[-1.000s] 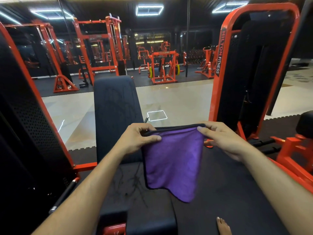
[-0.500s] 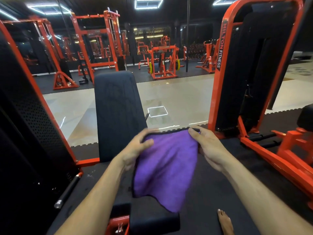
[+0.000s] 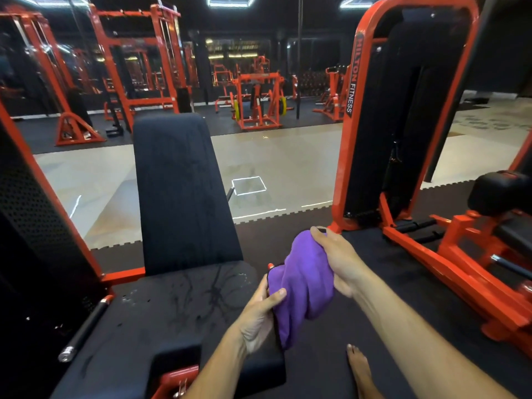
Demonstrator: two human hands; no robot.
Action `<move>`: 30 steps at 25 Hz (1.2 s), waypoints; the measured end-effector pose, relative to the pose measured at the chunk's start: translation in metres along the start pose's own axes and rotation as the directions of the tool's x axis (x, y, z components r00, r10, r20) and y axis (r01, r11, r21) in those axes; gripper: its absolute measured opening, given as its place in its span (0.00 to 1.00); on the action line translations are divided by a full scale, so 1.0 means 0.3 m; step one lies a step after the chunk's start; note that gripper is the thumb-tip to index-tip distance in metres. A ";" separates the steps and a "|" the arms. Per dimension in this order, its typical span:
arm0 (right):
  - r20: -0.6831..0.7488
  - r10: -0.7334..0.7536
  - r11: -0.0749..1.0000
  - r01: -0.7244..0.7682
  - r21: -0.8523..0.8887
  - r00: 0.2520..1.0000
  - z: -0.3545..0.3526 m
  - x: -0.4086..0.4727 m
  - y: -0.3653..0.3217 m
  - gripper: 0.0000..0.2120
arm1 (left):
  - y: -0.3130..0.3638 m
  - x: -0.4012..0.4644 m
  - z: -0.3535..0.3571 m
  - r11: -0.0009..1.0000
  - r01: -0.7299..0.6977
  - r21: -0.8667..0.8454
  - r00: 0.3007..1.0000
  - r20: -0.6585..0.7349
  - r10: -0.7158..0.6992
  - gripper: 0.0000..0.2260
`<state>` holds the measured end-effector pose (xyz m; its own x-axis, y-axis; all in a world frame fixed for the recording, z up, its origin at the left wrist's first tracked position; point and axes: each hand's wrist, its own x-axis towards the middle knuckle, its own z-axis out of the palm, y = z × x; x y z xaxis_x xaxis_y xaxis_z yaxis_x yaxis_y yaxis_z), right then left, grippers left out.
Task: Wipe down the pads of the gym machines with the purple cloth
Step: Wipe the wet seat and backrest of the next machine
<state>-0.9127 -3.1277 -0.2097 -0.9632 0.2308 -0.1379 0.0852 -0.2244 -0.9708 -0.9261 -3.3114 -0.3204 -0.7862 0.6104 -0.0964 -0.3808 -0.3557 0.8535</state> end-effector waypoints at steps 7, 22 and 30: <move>0.103 -0.082 0.996 0.084 -0.015 0.991 -0.115 0.031 -0.187 0.12 | 0.093 0.121 0.066 1.000 -0.020 0.020 0.999 0.034 0.019 0.28; 0.228 -0.013 0.949 0.083 -0.303 0.974 -0.144 0.070 -0.034 0.31 | 0.355 0.126 -0.088 0.956 -0.025 0.291 0.988 -0.141 0.068 0.34; -0.023 -0.242 0.965 0.238 -0.114 0.970 -0.077 0.063 -0.109 0.27 | 0.447 0.079 -0.030 0.944 -0.139 0.298 0.986 -0.050 0.161 0.31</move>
<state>-0.9279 -3.0942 -0.1851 -0.9489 0.3004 0.0965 -0.1178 -0.0535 -0.9916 -1.0002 -3.3509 -0.2127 -0.8608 0.5087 0.0170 -0.1049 -0.2099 0.9721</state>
